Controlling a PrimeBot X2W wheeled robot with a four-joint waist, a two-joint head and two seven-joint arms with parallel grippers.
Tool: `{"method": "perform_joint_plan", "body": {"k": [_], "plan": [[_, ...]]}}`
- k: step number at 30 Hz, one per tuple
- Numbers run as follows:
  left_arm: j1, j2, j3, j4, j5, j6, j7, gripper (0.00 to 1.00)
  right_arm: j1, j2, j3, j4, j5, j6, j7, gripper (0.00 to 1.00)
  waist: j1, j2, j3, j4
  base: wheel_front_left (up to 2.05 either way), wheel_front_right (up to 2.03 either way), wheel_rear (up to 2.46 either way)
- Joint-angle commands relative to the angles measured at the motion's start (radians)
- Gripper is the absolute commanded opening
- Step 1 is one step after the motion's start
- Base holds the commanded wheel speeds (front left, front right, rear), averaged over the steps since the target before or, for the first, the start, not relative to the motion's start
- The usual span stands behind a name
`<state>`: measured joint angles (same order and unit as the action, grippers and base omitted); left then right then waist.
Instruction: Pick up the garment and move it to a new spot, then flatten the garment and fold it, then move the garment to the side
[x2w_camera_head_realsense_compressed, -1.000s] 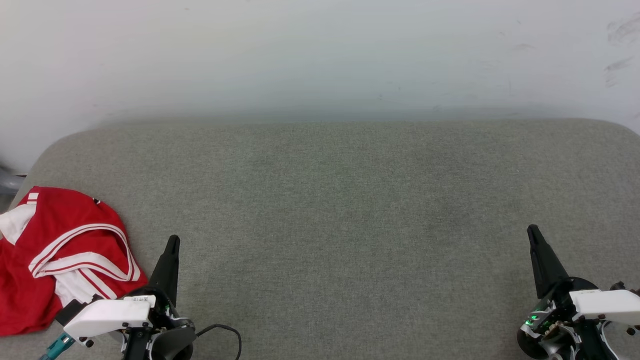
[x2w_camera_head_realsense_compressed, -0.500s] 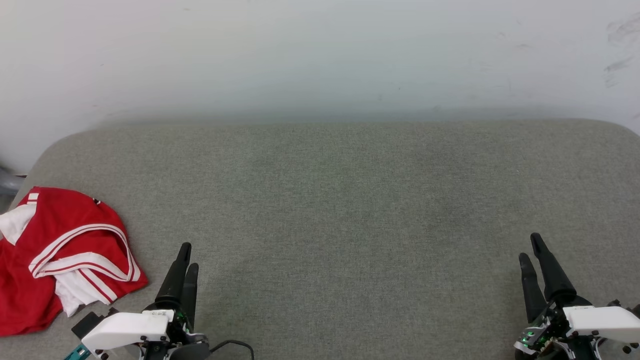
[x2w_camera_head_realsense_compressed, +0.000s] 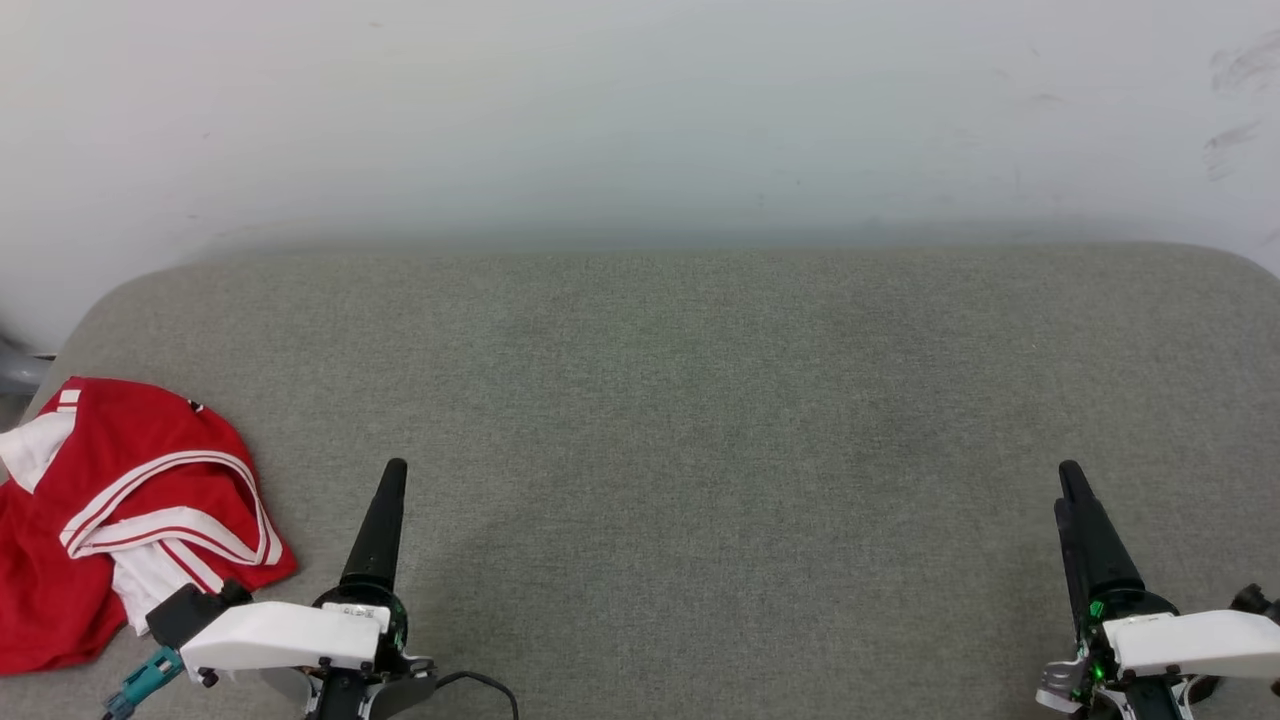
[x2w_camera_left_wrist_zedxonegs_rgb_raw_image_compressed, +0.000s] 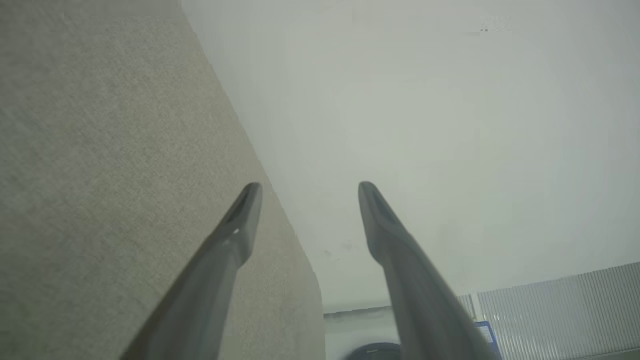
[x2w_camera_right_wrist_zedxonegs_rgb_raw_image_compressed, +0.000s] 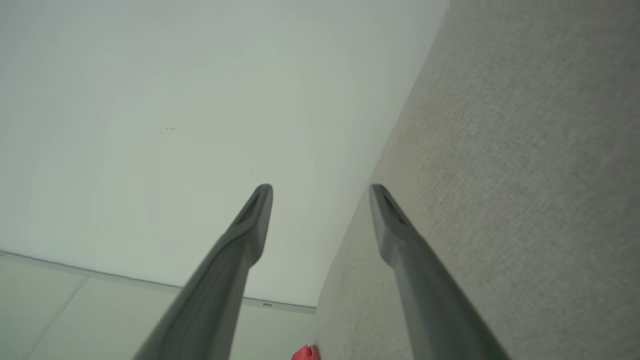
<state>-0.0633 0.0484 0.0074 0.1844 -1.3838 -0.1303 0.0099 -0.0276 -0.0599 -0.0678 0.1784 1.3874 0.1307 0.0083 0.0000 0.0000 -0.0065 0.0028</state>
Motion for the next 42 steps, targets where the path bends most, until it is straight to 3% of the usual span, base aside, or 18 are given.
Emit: {"method": "perform_joint_plan", "body": {"k": [1, 17, 42], "plan": [[-0.01, 0.004, -0.008, -0.025, 0.043, 0.0, -0.01, 1.0, -0.005, -0.009, 0.0, -0.027, -0.047, 0.0, -0.009, 1.0, 0.0, 0.0, 0.0, 0.0, 0.0, 0.0, 0.0], [-0.001, 0.004, -0.02, -0.075, 0.459, 0.002, -0.071, 1.0, 0.035, 0.005, -0.017, -0.112, -0.511, 0.0, -0.023, 1.0, 0.0, 0.0, -0.01, 0.001, 0.0, 0.0, 0.0], [0.012, 0.025, -0.088, -0.08, 0.853, 0.015, -0.149, 1.0, 0.09, 0.009, -0.015, -0.229, -0.92, 0.0, -0.017, 1.0, 0.0, 0.0, -0.028, -0.002, 0.0, 0.0, 0.0]]}}
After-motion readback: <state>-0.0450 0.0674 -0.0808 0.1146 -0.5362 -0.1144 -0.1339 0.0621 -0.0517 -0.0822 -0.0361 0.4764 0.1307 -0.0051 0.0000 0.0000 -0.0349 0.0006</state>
